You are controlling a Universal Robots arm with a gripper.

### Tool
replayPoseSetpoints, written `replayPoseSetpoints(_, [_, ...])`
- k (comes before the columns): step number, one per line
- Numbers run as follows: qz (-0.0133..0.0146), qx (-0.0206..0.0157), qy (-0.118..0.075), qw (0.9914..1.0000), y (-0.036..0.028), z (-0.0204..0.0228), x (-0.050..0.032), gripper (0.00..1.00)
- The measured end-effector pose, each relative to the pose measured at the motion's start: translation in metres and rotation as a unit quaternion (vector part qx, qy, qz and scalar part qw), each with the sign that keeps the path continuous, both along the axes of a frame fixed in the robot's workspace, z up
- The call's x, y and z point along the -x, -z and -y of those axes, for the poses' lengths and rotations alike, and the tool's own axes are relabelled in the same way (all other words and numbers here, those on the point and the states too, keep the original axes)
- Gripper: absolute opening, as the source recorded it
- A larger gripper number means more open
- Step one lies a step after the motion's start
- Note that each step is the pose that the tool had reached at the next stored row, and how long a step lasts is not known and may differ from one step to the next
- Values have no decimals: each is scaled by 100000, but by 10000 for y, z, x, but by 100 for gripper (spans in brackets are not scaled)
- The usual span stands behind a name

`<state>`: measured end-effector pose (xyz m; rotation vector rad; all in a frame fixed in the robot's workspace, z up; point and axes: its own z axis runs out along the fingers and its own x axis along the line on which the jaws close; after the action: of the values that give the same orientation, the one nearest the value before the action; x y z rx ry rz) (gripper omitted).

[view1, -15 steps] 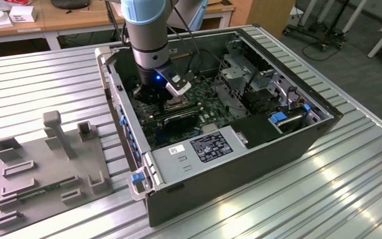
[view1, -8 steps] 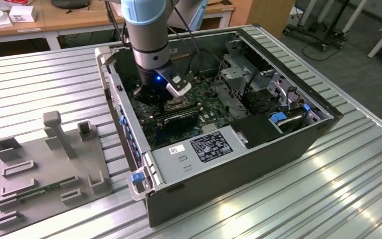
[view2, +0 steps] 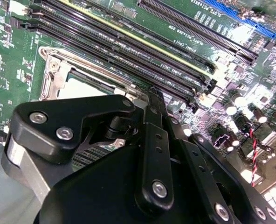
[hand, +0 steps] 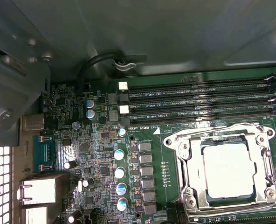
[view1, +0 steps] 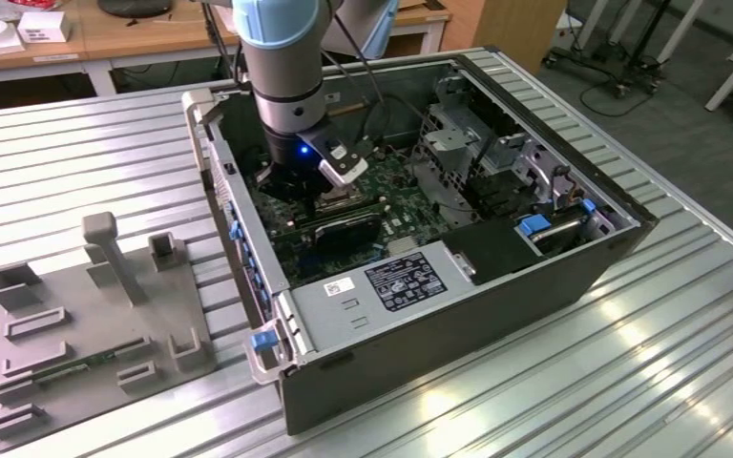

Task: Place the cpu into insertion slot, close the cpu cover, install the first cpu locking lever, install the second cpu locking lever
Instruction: 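Install the second cpu locking lever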

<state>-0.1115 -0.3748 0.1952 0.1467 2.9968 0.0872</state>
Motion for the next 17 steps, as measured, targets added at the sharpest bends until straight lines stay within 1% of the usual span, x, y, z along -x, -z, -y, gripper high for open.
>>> replayPoseSetpoints(11, [80, -5, 4, 100000, 9, 0, 2, 11])
replayPoseSetpoints(13, [95, -20, 3, 100000, -8, -1, 2, 11])
replayPoseSetpoints(17, [81, -1, 4, 100000, -92, 0, 2, 11])
